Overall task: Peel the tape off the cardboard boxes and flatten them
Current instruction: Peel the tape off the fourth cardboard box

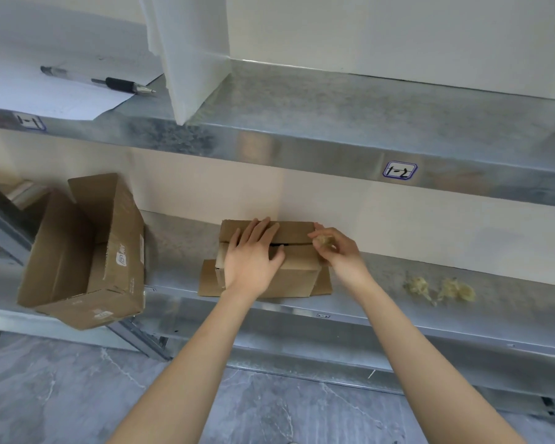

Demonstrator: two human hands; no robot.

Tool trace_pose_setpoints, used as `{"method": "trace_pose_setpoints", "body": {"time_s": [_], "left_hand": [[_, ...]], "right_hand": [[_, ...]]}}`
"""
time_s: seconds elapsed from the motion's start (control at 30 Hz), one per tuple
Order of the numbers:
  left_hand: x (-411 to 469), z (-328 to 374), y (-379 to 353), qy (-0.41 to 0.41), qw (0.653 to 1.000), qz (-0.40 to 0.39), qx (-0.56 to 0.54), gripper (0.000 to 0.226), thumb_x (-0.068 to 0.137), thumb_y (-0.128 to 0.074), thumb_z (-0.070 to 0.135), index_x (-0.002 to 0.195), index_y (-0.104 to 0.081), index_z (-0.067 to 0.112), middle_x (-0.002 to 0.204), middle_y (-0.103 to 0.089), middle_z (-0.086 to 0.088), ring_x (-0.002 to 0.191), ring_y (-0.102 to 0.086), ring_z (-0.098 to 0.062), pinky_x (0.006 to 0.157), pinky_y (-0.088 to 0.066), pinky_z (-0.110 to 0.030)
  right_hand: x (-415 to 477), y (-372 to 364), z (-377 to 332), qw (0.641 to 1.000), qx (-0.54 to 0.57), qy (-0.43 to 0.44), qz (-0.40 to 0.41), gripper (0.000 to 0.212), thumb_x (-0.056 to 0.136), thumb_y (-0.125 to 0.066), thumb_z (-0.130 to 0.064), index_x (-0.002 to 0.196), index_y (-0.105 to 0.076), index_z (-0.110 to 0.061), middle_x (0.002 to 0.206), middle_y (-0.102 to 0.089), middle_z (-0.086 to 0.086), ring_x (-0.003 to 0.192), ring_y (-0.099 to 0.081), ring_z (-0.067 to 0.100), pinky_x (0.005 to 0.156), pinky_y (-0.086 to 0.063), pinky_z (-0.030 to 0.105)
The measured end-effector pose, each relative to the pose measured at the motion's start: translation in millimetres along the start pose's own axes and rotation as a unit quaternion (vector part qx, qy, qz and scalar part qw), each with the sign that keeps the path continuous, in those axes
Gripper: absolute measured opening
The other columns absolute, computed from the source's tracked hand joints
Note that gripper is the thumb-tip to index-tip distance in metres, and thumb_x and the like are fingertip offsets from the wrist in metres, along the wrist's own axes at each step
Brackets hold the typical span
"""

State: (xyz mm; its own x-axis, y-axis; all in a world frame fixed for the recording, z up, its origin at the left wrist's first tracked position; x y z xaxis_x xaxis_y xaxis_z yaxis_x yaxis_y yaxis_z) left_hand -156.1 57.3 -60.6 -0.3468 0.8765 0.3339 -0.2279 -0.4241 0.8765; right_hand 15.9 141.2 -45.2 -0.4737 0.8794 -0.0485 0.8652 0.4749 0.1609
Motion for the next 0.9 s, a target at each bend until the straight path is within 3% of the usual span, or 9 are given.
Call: {"method": "trace_pose_setpoints", "body": {"time_s": [0.07, 0.13, 0.37, 0.47, 0.57, 0.67, 0.77, 0.83, 0.9], "left_hand": [[-0.6, -0.8, -0.5, 0.001, 1.0, 0.0, 0.002, 0.06, 0.089, -0.032, 0.049, 0.136, -0.058, 0.024, 0.149, -0.048, 0.004, 0.143, -0.038, -0.017, 0.117, -0.029, -0.042], [-0.7, -0.7, 0.2, 0.001, 1.0, 0.002, 0.002, 0.059, 0.089, -0.032, 0.049, 0.136, -0.058, 0.024, 0.149, -0.049, 0.004, 0.142, -0.039, -0.017, 0.117, -0.029, -0.042], [-3.6, -0.2, 0.7, -0.002, 1.0, -0.001, 0.02, 0.058, 0.09, -0.033, 0.048, 0.137, -0.057, 0.024, 0.15, -0.048, 0.004, 0.143, -0.038, -0.017, 0.117, -0.03, -0.042], [-5.1, 1.2, 2.2, -0.004, 1.0, 0.002, 0.022, 0.057, 0.091, -0.034, 0.048, 0.137, -0.058, 0.024, 0.15, -0.048, 0.003, 0.142, -0.039, -0.018, 0.116, -0.031, -0.043], [-5.8, 1.3, 2.3, -0.002, 1.0, -0.002, 0.023, 0.058, 0.091, -0.033, 0.048, 0.138, -0.056, 0.024, 0.151, -0.047, 0.004, 0.143, -0.038, -0.018, 0.116, -0.03, -0.043], [-5.3, 0.7, 1.5, -0.001, 1.0, -0.004, 0.024, 0.058, 0.091, -0.032, 0.049, 0.139, -0.056, 0.025, 0.151, -0.046, 0.004, 0.143, -0.037, -0.017, 0.116, -0.03, -0.043], [-4.3, 0.3, 0.8, 0.001, 1.0, -0.003, 0.023, 0.058, 0.091, -0.032, 0.049, 0.139, -0.056, 0.025, 0.151, -0.046, 0.005, 0.144, -0.036, -0.017, 0.117, -0.029, -0.043], [-4.2, 0.4, 0.4, 0.002, 1.0, -0.002, 0.022, 0.058, 0.091, -0.033, 0.048, 0.139, -0.056, 0.025, 0.151, -0.046, 0.005, 0.143, -0.037, -0.017, 0.117, -0.029, -0.042], [-4.3, 0.8, 0.9, 0.001, 1.0, 0.0, 0.021, 0.058, 0.09, -0.032, 0.048, 0.138, -0.056, 0.025, 0.151, -0.047, 0.005, 0.143, -0.037, -0.017, 0.117, -0.029, -0.043]], "right_hand": [[-3.9, 6.3, 4.0, 1.0, 0.008, -0.019, 0.014, 0.015, 0.095, -0.059, -0.005, 0.097, -0.068, -0.016, 0.127, -0.063, 0.004, 0.104, -0.062, 0.016, 0.09, -0.054, 0.037], [-6.9, 9.8, 7.8, 0.999, -0.005, -0.024, 0.023, 0.02, 0.094, -0.058, 0.0, 0.099, -0.069, -0.015, 0.112, -0.066, 0.013, 0.091, -0.063, 0.019, 0.088, -0.056, 0.041], [-3.3, 10.8, 15.9, 0.994, -0.098, -0.04, 0.024, 0.06, 0.086, -0.042, 0.017, 0.131, -0.059, -0.019, 0.107, -0.063, 0.012, 0.1, -0.061, 0.021, 0.094, -0.051, 0.03], [-5.2, 3.6, 20.3, 0.992, -0.107, -0.068, 0.019, 0.057, 0.083, -0.044, 0.003, 0.123, -0.059, -0.035, 0.11, -0.055, 0.01, 0.1, -0.057, 0.017, 0.09, -0.043, 0.024], [-5.6, -0.4, 24.4, 0.993, -0.055, -0.098, 0.021, 0.057, 0.071, -0.047, -0.013, 0.119, -0.059, -0.04, 0.104, -0.05, 0.008, 0.094, -0.052, 0.016, 0.084, -0.039, 0.024], [-0.5, -0.6, 28.9, 0.987, -0.031, -0.155, 0.005, 0.048, 0.091, -0.039, -0.007, 0.13, -0.058, -0.029, 0.109, -0.047, 0.006, 0.096, -0.048, 0.014, 0.076, -0.04, 0.021], [-1.3, 7.8, 32.8, 0.984, -0.061, -0.167, -0.001, 0.049, 0.098, -0.033, -0.003, 0.139, -0.052, -0.022, 0.089, -0.052, -0.005, 0.081, -0.052, 0.004, 0.063, -0.037, 0.011], [-11.3, 16.6, 37.5, 0.989, -0.039, -0.139, 0.016, 0.051, 0.096, -0.039, 0.0, 0.14, -0.047, -0.024, 0.085, -0.052, -0.003, 0.076, -0.055, 0.0, 0.065, -0.04, 0.009], [-22.5, 24.3, 42.2, 0.992, -0.043, -0.104, 0.048, 0.051, 0.096, -0.051, -0.004, 0.14, -0.041, -0.029, 0.09, -0.055, 0.0, 0.082, -0.059, 0.003, 0.078, -0.044, 0.014]]}}
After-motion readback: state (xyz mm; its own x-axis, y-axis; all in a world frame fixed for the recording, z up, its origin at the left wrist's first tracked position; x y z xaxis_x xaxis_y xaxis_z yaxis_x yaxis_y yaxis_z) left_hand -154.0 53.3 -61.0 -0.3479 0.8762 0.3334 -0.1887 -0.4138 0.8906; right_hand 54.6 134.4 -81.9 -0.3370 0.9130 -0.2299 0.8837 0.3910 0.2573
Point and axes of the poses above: each hand's wrist, its own x-axis towards the middle knuckle, its own y-axis out of the back of the hand, z = x × y, the point moved 4 cm from there along x, towards the middle knuckle
